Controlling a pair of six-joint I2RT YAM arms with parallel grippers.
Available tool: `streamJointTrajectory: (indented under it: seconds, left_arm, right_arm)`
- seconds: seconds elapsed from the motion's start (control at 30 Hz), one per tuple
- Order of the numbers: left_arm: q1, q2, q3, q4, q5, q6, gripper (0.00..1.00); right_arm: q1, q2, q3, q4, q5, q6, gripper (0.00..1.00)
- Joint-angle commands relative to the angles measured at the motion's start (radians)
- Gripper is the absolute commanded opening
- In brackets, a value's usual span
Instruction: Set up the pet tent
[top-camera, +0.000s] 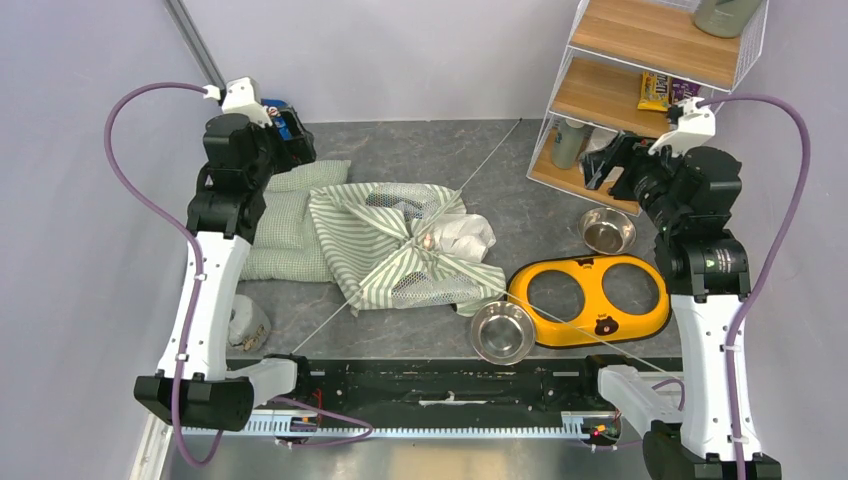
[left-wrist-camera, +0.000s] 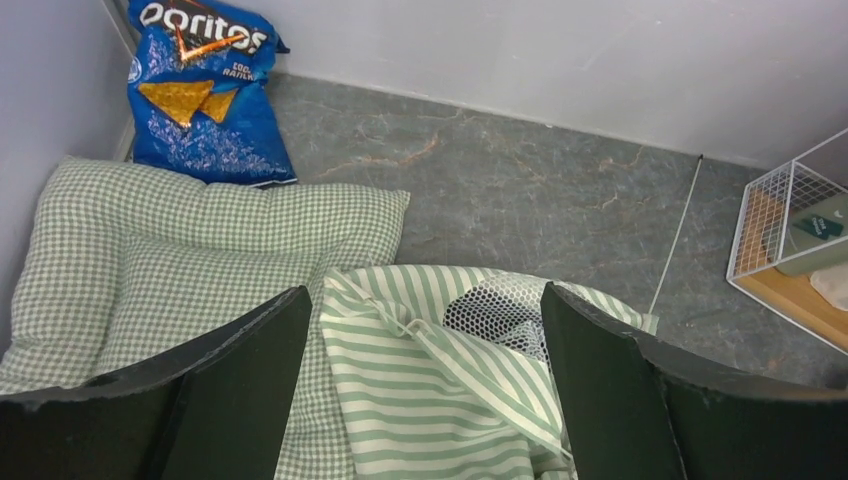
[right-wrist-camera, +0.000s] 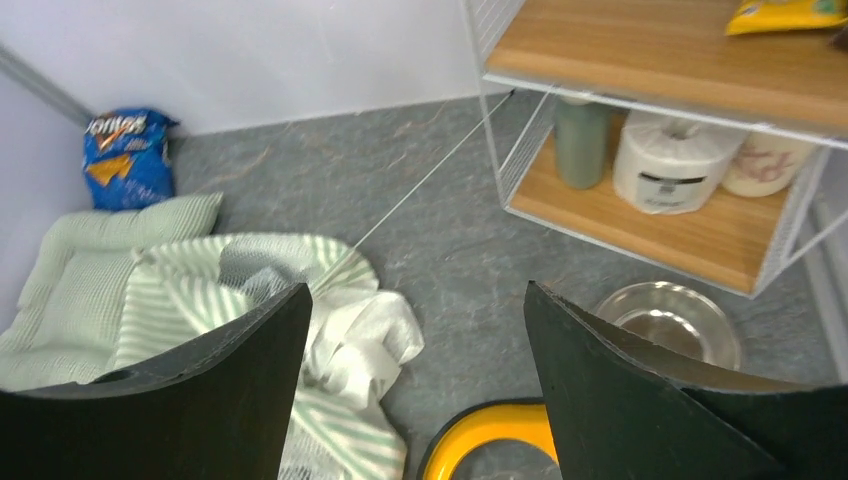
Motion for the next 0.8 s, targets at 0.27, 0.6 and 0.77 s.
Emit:
streamJointTrajectory:
  seconds: [0.27, 0.6, 0.77]
  left_arm:
    - [-0.001, -0.010, -0.060, 0.014, 0.049, -0.084, 0.99]
    - [-0.001, 0.021, -0.107, 0.010, 0.058, -0.191, 0.97]
    - [-0.002, 0.020, -0.128, 0.018, 0.047, -0.224, 0.95]
  right_arm:
    - [0.033, 0.005, -0.161, 0.151, -0.404, 0.075, 0.86]
    - [0.418, 0.124, -0.252, 0.104, -0.213, -0.112, 0.83]
    - [0.600, 0.294, -0.257, 0.144, -0.142, -0.152, 0.65]
